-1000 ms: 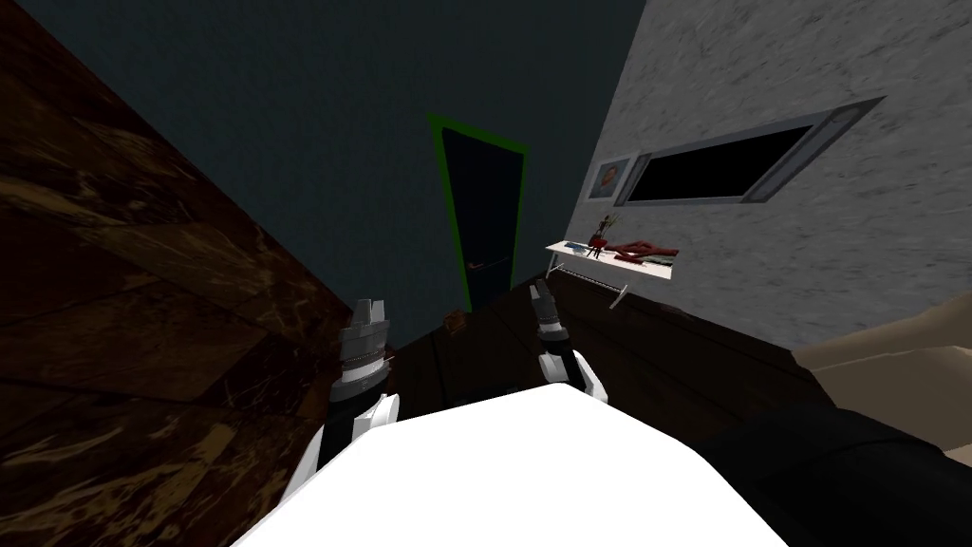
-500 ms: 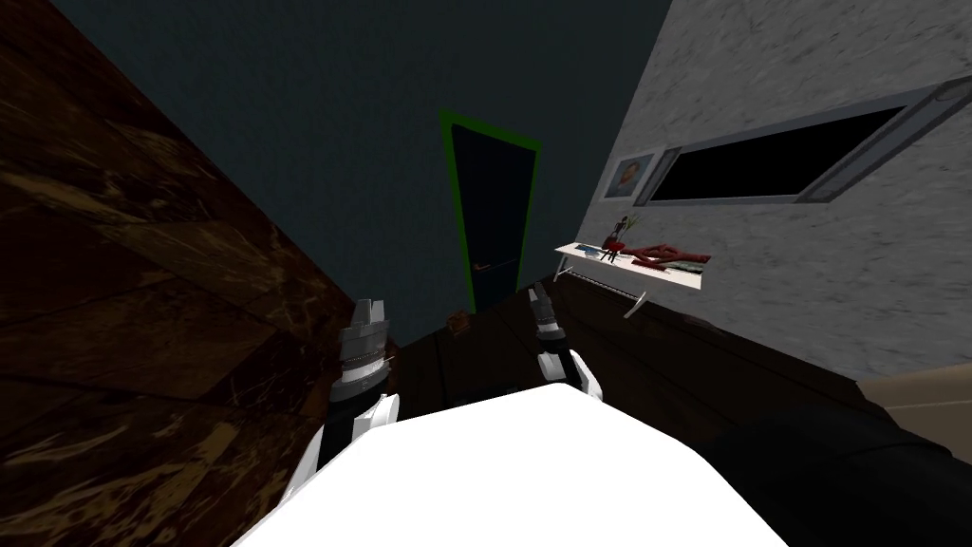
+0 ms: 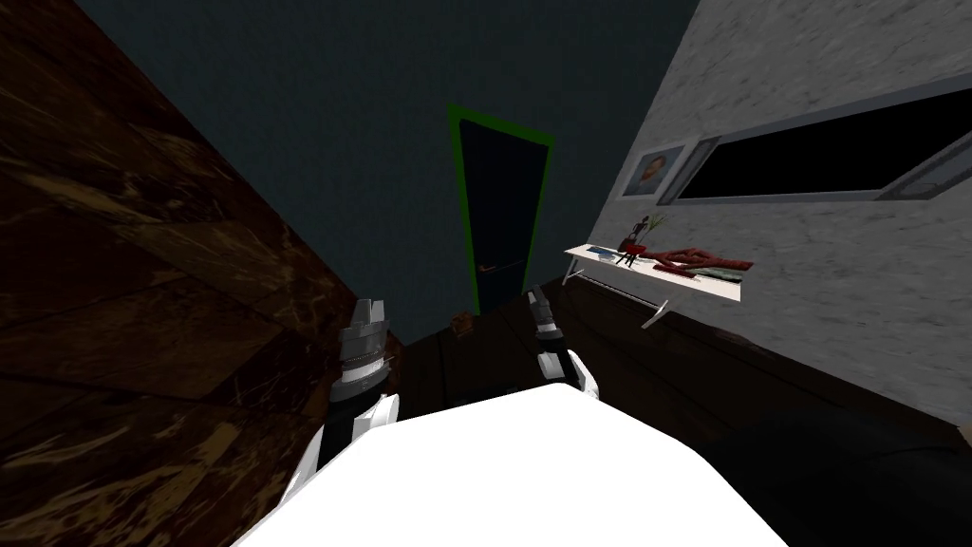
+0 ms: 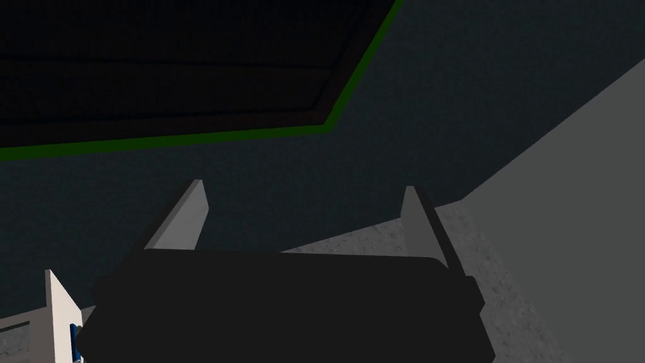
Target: Pull the door open
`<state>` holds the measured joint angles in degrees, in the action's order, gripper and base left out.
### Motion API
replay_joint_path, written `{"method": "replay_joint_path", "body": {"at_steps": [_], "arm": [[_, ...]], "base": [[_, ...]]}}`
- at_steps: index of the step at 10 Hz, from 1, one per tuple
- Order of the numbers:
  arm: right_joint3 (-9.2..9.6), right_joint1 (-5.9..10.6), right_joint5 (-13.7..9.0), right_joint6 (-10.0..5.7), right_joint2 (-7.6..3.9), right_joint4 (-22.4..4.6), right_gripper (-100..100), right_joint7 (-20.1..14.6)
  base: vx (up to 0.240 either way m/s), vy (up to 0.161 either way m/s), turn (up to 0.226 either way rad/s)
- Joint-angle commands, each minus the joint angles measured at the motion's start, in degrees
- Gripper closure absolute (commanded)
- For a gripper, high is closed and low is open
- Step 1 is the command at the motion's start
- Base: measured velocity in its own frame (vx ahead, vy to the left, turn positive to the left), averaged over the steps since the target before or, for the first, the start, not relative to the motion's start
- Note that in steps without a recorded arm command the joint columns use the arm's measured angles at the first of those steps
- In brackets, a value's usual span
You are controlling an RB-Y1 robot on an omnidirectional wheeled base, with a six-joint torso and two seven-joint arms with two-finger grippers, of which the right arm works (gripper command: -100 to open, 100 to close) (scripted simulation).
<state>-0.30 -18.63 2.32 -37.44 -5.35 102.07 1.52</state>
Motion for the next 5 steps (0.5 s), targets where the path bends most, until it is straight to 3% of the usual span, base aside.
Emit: {"method": "replay_joint_path", "body": {"at_steps": [1,5], "arm": [[-0.35,0.91,-0.44,-0.55,-0.28,-2.62,-100,-0.17],[-1.09,3.01,-1.49,-1.29,-0.83,-8.42,-100,-0.54]], "base": [[0.102,-0.023,0.112],[0.09,-0.032,0.137]]}}
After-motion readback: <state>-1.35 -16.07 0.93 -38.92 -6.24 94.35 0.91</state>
